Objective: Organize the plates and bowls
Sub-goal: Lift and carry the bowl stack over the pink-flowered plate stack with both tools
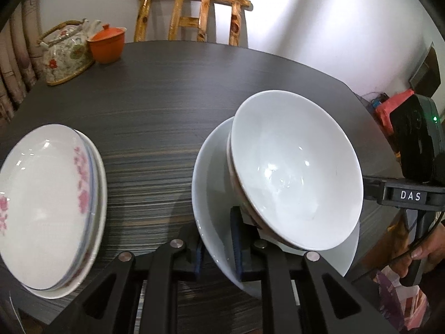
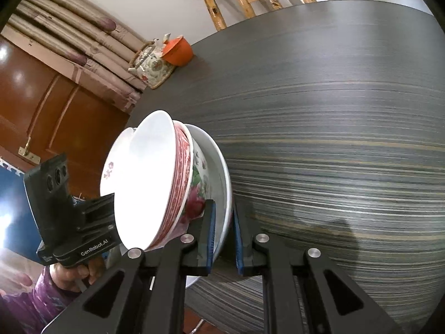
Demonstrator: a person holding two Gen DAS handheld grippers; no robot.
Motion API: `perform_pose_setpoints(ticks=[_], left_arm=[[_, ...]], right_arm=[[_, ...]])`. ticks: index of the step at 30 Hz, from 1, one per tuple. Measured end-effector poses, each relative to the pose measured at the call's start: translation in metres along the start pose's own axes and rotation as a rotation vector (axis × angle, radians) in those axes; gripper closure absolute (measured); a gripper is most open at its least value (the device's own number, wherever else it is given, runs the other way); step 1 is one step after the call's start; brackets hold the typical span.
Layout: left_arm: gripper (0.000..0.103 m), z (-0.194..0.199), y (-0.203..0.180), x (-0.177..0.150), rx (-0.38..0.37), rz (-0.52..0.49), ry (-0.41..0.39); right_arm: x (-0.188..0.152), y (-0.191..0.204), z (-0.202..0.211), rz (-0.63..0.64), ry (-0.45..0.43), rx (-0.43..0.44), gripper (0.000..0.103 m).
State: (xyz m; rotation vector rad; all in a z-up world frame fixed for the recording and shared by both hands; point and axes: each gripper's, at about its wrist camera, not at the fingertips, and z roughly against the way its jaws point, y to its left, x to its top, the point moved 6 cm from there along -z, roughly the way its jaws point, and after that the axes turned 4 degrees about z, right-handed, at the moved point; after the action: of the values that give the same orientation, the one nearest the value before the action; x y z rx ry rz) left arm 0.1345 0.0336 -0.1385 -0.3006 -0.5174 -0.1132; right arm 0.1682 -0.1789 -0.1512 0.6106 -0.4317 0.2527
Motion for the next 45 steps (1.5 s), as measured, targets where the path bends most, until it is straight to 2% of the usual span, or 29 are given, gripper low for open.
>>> perform_pose_setpoints(ticks=[11, 20, 28, 36, 45], left_arm=[[0.088, 0.051, 0.03, 0.018, 0.024, 0.076, -0.065], [0.089, 0.091, 0.077, 0.023, 0.067, 0.155, -0.114], [0.089, 0.117, 0.122, 0.016, 0.112, 0.219, -0.147], [0.089, 0.127, 0.16, 0.011, 0.143, 0.279, -0.166], [0.089, 0.124, 0.187, 0.01, 0.166, 0.314, -0.169]], right_arm=[[0.024, 0.041, -0.005, 0.041, -0.007, 0.043, 0.09], [0.042, 0.088, -0.019, 0.092, 0.012, 0.081, 0.09], [0.059, 0.133, -0.048, 0.15, 0.041, 0.111, 0.09], [0.069, 0.168, -0.081, 0.178, 0.072, 0.131, 0.09], [0.077, 0.182, -0.109, 0.189, 0.102, 0.131, 0.09]])
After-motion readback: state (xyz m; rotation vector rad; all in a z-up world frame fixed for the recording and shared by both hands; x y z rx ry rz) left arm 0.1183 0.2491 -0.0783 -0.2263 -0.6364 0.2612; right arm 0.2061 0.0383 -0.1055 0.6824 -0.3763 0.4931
